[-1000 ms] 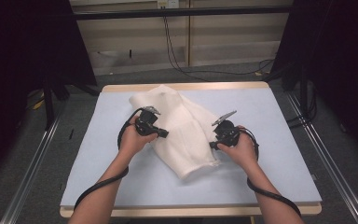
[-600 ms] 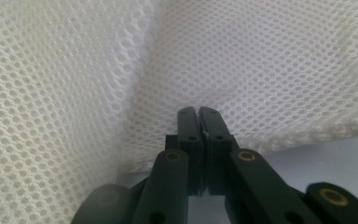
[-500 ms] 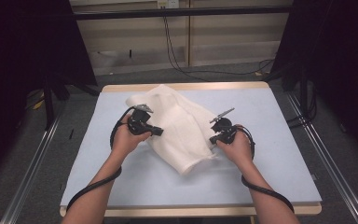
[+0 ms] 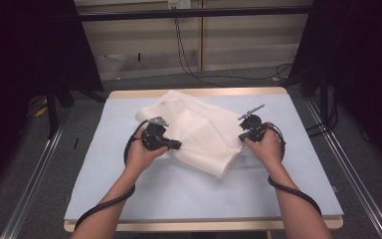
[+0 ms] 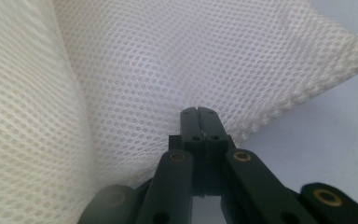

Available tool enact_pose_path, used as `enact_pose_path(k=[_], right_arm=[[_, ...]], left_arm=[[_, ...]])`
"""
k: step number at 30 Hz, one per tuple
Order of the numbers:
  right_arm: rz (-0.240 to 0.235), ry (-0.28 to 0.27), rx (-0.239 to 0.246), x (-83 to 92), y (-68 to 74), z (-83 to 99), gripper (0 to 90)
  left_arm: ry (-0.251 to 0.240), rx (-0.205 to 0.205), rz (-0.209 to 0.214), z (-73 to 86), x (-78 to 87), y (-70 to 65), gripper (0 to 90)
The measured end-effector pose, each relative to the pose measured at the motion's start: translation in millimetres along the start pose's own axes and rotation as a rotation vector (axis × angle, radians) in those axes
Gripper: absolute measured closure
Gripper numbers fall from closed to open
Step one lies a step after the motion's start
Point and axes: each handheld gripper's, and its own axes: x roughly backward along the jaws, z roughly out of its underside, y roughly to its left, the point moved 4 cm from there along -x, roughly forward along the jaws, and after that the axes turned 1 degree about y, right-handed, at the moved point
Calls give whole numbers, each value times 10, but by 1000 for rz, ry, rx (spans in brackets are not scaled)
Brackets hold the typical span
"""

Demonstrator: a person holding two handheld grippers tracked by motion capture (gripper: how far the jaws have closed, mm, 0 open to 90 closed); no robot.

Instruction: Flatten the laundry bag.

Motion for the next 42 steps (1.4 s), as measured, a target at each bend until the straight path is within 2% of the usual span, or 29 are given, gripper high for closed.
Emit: enact_pose_path(k=[2, 3, 4, 5, 7, 8, 9, 13, 14, 15, 18, 20, 21, 22, 23, 24, 25, 26, 28, 29, 30, 31, 32, 33, 36, 39, 42], right_arm=[[-16, -23, 1, 3, -7, 19, 890], [-27, -12, -8, -2, -2, 33, 860], [-30, -2, -13, 9, 2, 57, 849], [-42, 7, -17, 24, 10, 76, 800], [-47, -10, -25, 49, 42, 80, 750], [-50, -16, -21, 69, 66, 78, 744], [-73, -28, -44, 97, 109, 69, 730], [-118, -82, -64, 170, 203, 12, 628], [-159, -93, -74, 172, 245, -8, 600], [-185, -104, -71, 167, 284, -25, 584], [-214, -109, -45, 121, 377, -67, 525], [-244, -119, -39, 76, 447, -98, 473], [-248, -121, -34, 52, 476, -113, 466], [-251, -124, -25, 23, 505, -132, 466], [-263, -127, -20, 5, 526, -146, 466], [-276, -128, -17, -13, 557, -163, 466], [-290, -128, -13, -39, 588, -186, 475], [-298, -126, -4, -56, 607, -202, 533], [-311, -120, 4, -61, 645, -222, 708], [-299, -119, 34, -62, 654, -234, 797], [-301, -111, 51, -50, 671, -242, 844], [-307, -120, 58, -40, 690, -258, 860], [-310, -123, 75, -21, 705, -268, 866], [-308, -125, 91, -5, 722, -280, 868], [-304, -137, 130, 52, 747, -304, 870], [-301, -149, 153, 106, 771, -321, 870], [-294, -158, 177, 144, 797, -339, 870]], left_arm=[[23, -7, -9, 32, -56, -17, 876], [40, 7, -10, 53, -67, -14, 876], [28, 18, -5, 66, -86, -9, 875], [27, 19, 1, 75, -93, -7, 874], [26, 21, -9, 86, -103, -12, 871], [42, 21, -38, 90, -95, -13, 870], [50, 22, -12, 92, -84, -8, 869], [28, 28, -12, 108, -90, -11, 867], [27, 30, -13, 114, -96, -14, 866], [24, 32, -12, 121, -101, -13, 865], [28, 47, -14, 158, -107, 4, 863], [14, 55, 3, 184, -119, 11, 862], [23, 51, -21, 198, -117, 14, 860], [22, 51, -2, 208, -119, 18, 859], [27, 52, 4, 223, -120, 17, 859], [27, 50, -8, 235, -130, 19, 859], [19, 55, 9, 242, -133, 24, 858], [24, 59, 3, 245, -129, 24, 858], [19, 60, 5, 242, -132, 28, 854], [19, 55, 5, 237, -135, 27, 850], [44, 52, -4, 229, -120, 24, 839], [26, 50, 4, 219, -133, 21, 828], [52, 50, -12, 206, -114, 18, 817], [34, 51, 1, 190, -120, 19, 802], [21, 39, -17, 112, -84, 26, 728], [-17, 12, -36, 0, -43, 23, 574], [-23, -23, -59, -122, -14, 16, 438]])
